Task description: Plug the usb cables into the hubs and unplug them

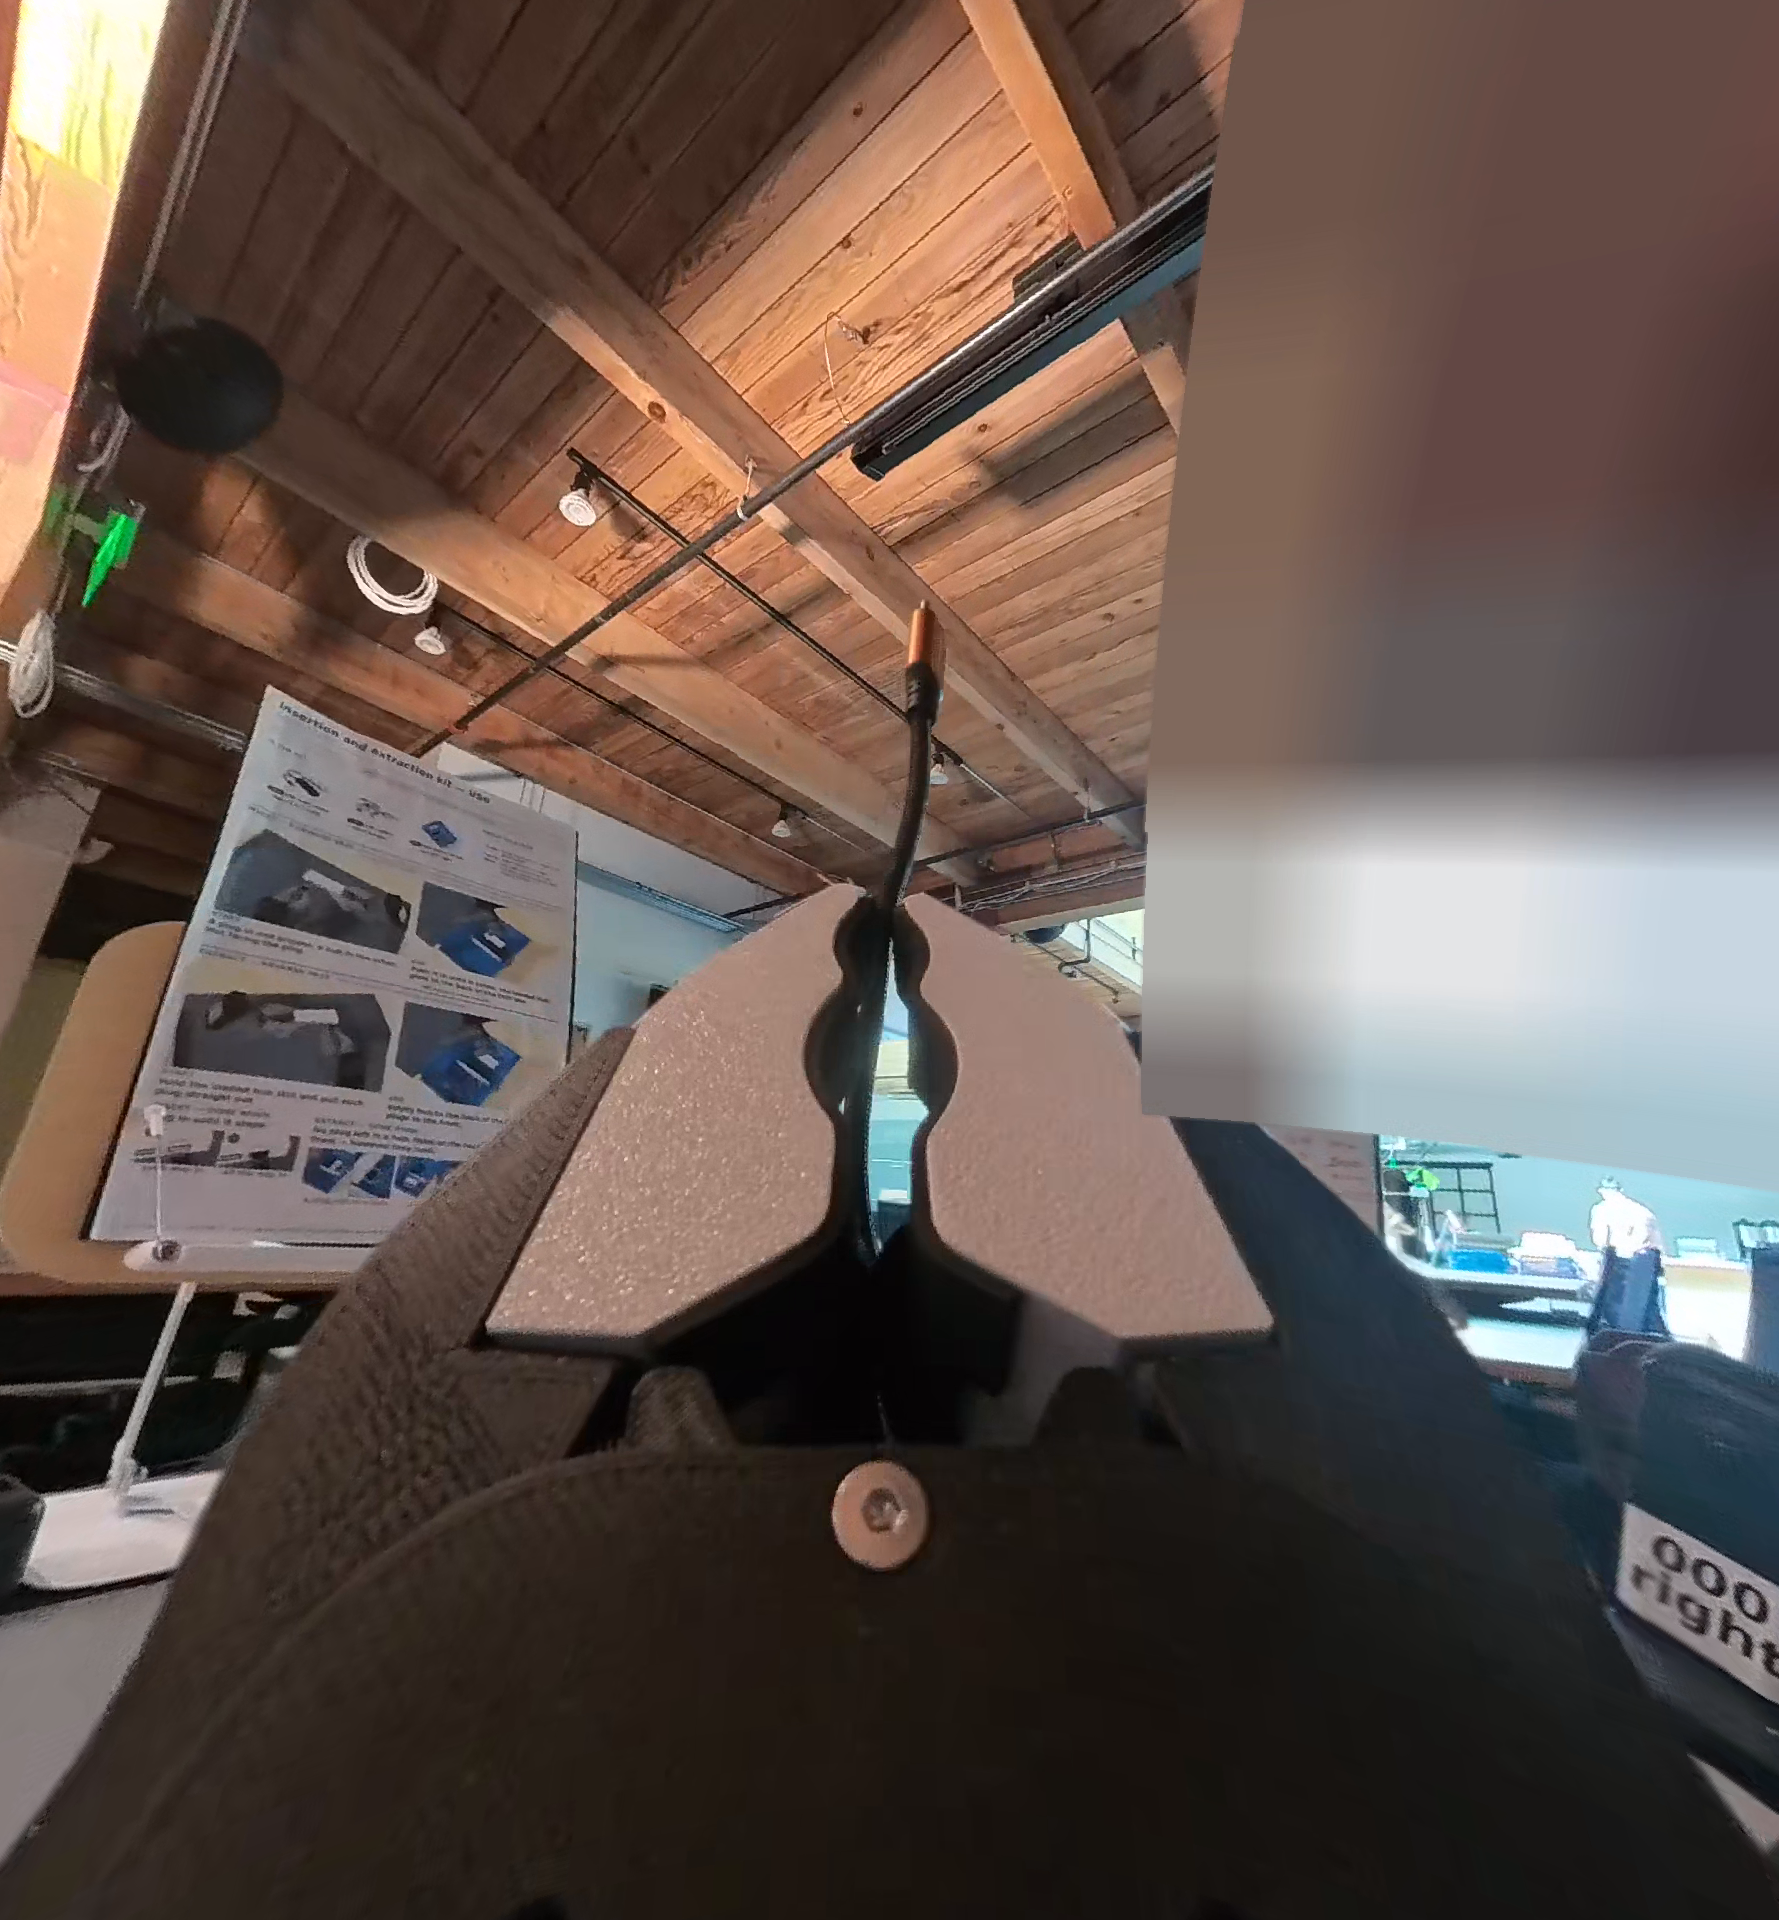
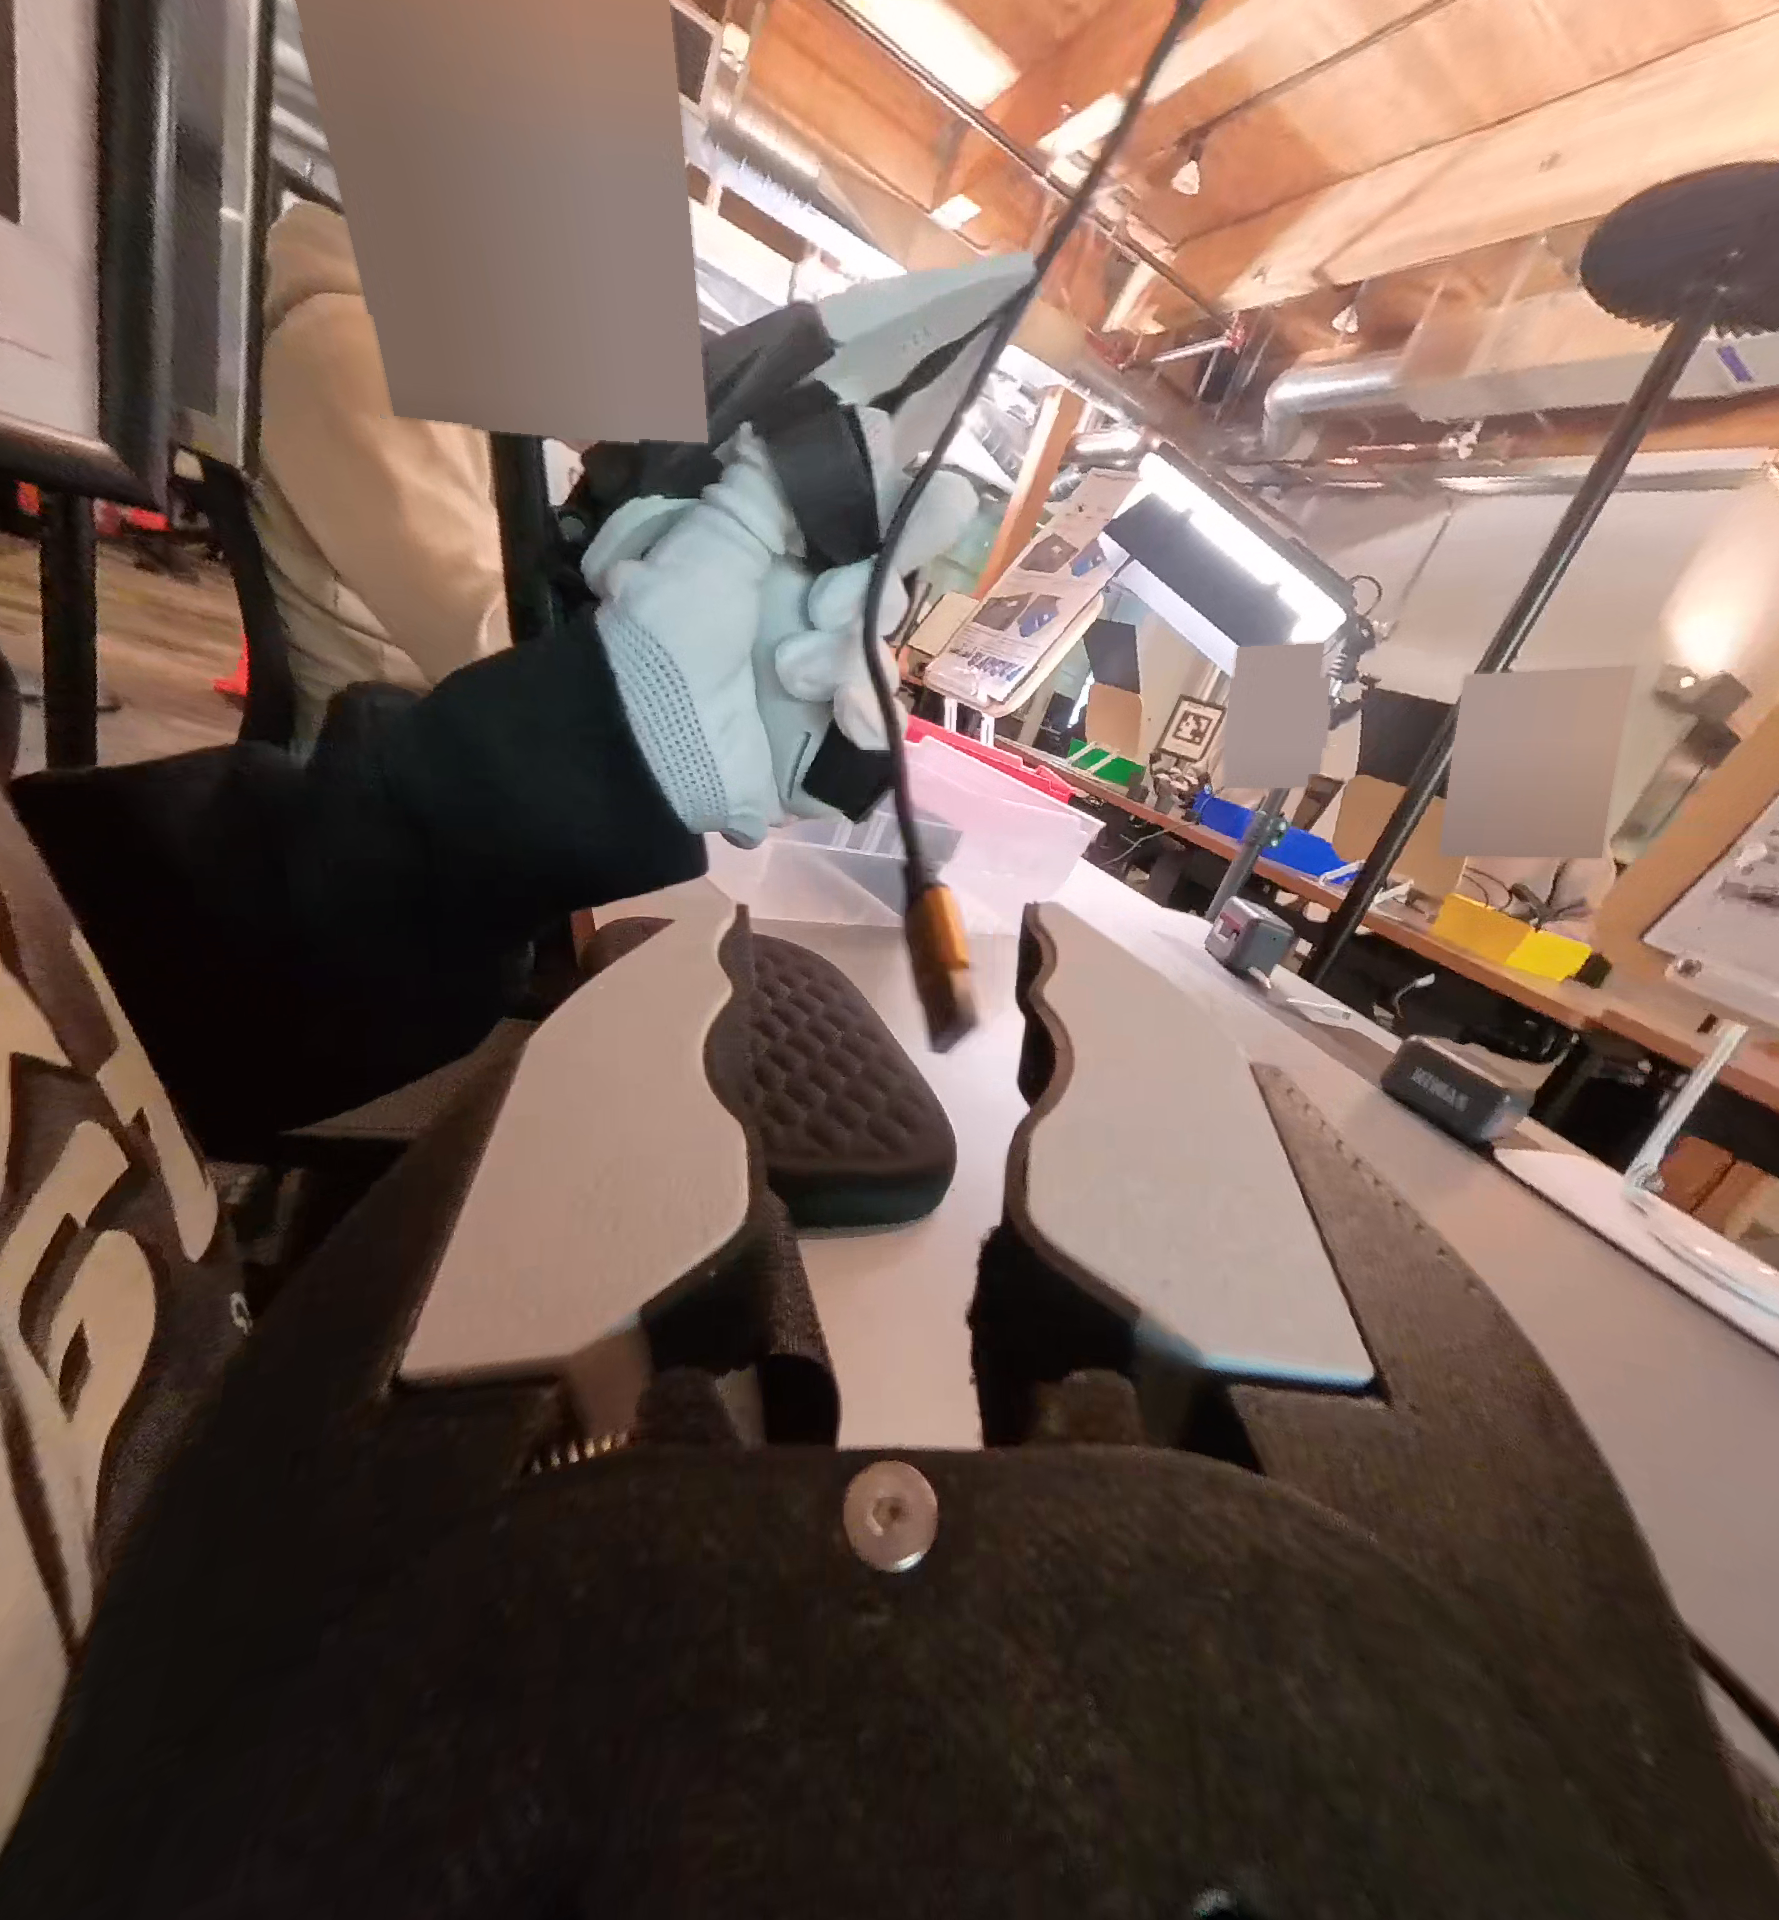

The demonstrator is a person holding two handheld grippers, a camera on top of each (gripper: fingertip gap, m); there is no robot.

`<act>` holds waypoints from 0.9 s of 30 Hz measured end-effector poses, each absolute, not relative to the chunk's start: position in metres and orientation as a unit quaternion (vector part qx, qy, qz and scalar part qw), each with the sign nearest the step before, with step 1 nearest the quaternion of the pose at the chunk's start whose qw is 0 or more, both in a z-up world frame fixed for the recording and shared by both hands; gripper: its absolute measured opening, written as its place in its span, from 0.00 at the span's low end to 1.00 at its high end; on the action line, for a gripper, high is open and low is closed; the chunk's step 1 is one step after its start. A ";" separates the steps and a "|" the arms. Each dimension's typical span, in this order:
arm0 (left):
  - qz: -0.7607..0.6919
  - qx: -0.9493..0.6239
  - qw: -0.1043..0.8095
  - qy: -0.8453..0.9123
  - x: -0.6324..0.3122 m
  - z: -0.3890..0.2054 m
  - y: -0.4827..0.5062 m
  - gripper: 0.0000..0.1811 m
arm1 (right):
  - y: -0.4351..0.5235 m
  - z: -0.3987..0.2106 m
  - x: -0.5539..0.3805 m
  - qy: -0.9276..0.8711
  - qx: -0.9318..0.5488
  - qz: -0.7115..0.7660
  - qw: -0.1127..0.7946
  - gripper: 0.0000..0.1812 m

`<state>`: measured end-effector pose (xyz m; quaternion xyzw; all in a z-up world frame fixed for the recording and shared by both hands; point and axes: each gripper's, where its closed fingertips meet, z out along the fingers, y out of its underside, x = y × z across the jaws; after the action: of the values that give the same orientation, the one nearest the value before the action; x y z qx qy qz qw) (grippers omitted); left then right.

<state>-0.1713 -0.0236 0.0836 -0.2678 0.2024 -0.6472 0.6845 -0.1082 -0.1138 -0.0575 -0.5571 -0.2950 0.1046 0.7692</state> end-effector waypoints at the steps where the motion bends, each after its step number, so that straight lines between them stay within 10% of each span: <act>1: -0.650 -0.269 0.682 0.201 -0.171 0.083 -0.023 0.01 | -0.112 -0.059 -0.105 -0.285 -0.561 0.114 0.769 0.25; 7: -0.671 -0.274 0.662 0.193 -0.164 0.078 -0.022 0.01 | -0.118 -0.063 -0.112 -0.298 -0.552 0.165 0.761 0.04; 13: -0.693 -0.303 0.621 0.206 -0.151 0.069 -0.016 0.02 | -0.120 -0.061 -0.102 -0.301 -0.551 0.142 0.765 0.04; 27: -0.783 -0.379 0.192 0.455 -0.051 -0.036 -0.092 0.15 | -0.126 -0.022 -0.035 -0.266 -0.538 -0.061 0.797 0.04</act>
<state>-0.0513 -0.0919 -0.0358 -0.3788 0.4548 -0.7828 0.1920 -0.0354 -0.1255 -0.0216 -0.5382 -0.2662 -0.0607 0.7974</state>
